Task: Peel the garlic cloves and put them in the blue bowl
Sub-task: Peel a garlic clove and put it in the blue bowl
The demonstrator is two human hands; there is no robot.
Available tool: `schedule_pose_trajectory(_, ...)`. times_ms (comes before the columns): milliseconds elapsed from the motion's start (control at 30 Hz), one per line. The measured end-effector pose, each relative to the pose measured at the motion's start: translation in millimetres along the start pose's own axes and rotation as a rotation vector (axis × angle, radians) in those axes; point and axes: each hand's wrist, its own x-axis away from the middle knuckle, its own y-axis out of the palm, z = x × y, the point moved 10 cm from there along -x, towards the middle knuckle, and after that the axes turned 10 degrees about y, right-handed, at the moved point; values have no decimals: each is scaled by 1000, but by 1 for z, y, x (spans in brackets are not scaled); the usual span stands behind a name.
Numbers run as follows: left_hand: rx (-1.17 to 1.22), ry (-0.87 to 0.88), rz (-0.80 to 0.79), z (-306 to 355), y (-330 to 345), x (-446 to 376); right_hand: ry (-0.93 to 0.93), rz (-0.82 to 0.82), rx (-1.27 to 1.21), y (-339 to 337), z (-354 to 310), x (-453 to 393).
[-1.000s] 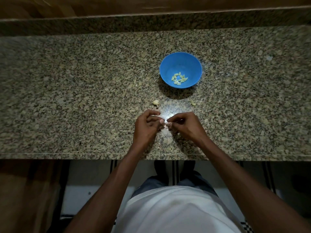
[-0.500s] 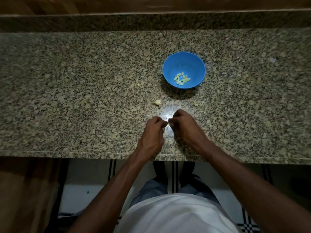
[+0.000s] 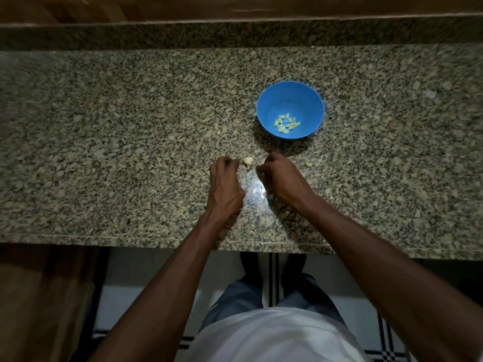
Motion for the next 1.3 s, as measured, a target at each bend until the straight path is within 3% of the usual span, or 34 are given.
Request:
schedule_pose_trajectory(233, 21, 167, -27, 5, 8, 44, 49, -269, -65, 18, 21, 56)
schedule_pose_trajectory(333, 80, 203, -4, 5, 6, 51, 160, -30, -238, -20, 50, 65)
schedule_pose_trajectory(433, 59, 67, 74, -5, -7, 43, 378, 223, -273, -51, 82, 76)
schedule_pose_trajectory(533, -3, 37, 39, 2, -2, 32, 373, 220, -224, -38, 69, 79)
schedule_pose_trajectory(733, 50, 279, -158, 56, 40, 52, 253, 54, -265, 1, 26, 88)
schedule_pose_trajectory(900, 121, 256, -60, 45, 33, 61, 371, 161, -334, -32, 66, 88)
schedule_pose_trajectory(1067, 53, 260, -234, 65, 52, 66, 305, 149, -305, -39, 67, 79)
schedule_pose_trajectory(1300, 93, 262, -78, 80, 57, 77, 381, 350, -301, -71, 106, 101)
